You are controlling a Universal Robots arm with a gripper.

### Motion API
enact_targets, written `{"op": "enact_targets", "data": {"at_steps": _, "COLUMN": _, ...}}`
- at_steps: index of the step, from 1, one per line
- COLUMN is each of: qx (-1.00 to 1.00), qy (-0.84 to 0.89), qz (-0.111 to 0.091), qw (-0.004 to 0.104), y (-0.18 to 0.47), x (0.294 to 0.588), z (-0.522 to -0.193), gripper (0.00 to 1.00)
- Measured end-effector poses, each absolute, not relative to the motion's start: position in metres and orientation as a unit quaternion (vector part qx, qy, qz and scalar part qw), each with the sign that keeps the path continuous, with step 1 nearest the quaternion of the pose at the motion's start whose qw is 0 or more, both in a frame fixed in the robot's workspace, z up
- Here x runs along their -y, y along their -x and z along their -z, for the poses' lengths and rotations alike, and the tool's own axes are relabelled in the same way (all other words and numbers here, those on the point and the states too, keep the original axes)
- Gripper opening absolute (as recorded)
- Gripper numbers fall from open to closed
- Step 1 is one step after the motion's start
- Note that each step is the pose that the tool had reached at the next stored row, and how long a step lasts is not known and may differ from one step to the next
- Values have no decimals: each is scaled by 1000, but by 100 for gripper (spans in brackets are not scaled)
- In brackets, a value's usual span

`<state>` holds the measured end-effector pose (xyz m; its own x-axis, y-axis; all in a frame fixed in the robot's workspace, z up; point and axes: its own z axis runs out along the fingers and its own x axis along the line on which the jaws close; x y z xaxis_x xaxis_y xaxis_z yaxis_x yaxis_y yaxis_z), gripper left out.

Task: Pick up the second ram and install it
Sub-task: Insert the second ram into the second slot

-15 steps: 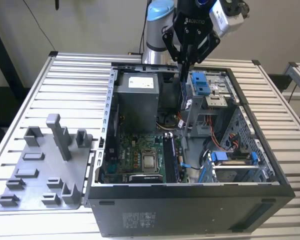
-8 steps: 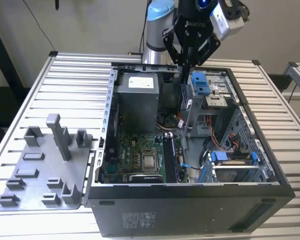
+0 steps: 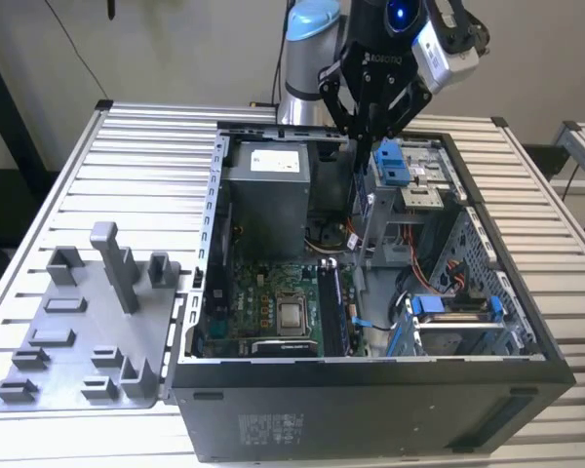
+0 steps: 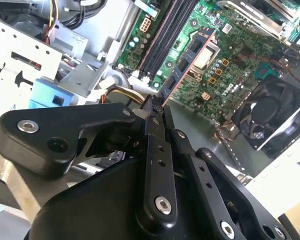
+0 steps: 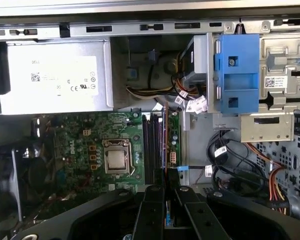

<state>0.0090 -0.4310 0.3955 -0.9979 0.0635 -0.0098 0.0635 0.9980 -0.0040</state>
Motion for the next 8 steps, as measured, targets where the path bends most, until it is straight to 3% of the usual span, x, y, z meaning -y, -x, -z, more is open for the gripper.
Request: {"op": "enact_targets", "data": {"at_steps": 8, "qx": -1000, "qy": -29, "qz": 2, "qw": 5, "y": -10, "x": 441, "z": -390, "gripper": 14}}
